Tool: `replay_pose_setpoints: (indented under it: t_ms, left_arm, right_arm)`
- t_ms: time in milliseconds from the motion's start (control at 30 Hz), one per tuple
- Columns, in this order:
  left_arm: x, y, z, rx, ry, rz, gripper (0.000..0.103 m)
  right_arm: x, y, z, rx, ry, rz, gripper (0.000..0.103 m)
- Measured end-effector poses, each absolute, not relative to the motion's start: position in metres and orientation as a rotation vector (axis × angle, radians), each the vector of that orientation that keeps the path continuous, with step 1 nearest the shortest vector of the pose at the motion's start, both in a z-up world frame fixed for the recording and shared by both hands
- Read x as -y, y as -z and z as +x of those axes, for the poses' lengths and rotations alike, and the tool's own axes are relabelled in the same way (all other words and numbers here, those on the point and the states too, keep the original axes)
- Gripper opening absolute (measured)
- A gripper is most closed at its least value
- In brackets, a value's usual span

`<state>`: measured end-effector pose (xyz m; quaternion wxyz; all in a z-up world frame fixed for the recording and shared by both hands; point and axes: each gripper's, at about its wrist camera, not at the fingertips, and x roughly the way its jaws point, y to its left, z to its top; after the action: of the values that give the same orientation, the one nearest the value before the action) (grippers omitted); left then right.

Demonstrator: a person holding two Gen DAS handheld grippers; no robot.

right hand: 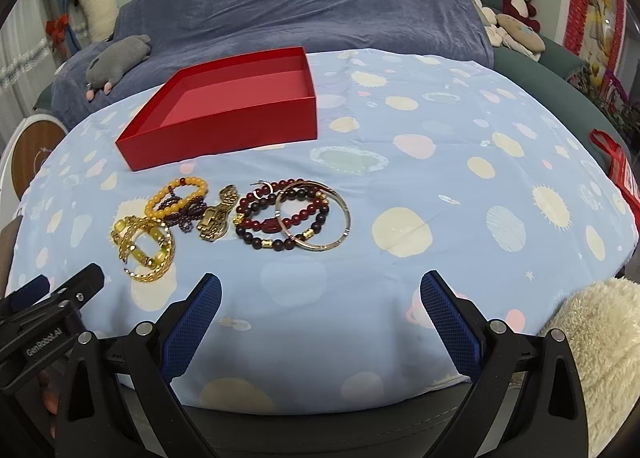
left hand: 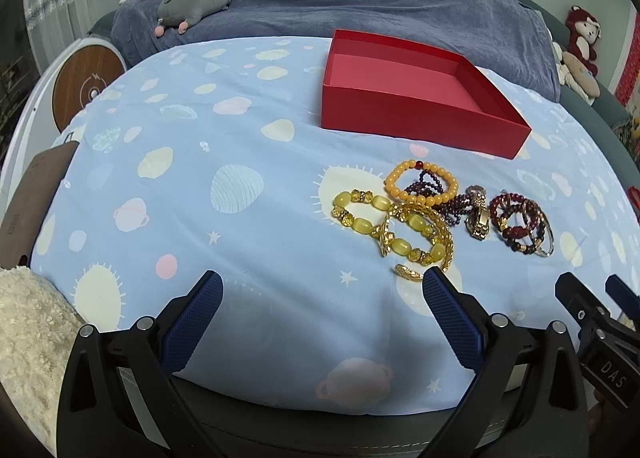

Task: Organize jewelry
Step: 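Grasp the gold twisted bangle with the left gripper while the right gripper grasps the thin gold bangle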

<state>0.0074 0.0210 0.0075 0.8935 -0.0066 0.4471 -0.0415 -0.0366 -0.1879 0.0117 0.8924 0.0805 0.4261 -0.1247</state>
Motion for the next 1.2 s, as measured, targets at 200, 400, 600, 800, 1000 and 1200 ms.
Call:
replay_pose_setpoints:
  t_ms: [200,400,600,800,1000,1200]
  left_arm:
    - [-0.013,-0.007,0.016,-0.939,0.107,-0.024,0.095]
    - [0.019,0.004,0.026,-0.977,0.171,0.037,0.096]
    - [0.033,0.016,0.044,-1.038,0.169,0.048,0.094]
    - [0.04,0.016,0.048,-1.033,0.196,0.081,0.066]
    - [0.037,0.011,0.044,-1.027,0.237,0.047,0.054]
    - [0.027,-0.005,0.036,-0.986,0.247,0.002,0.054]
  right_arm:
    - [0.2,-0.014,-0.035,-0.886,0.279,0.206,0.096]
    - [0.213,-0.012,-0.029,-0.902,0.306,0.238,0.096]
    - [0.22,-0.008,-0.025,-0.929,0.312,0.247,0.096]
    - [0.22,-0.007,-0.02,-0.946,0.307,0.232,0.096]
    - [0.222,-0.007,-0.015,-0.962,0.284,0.255,0.096]
    - [0.223,-0.007,0.001,-0.972,0.252,0.245,0.096]
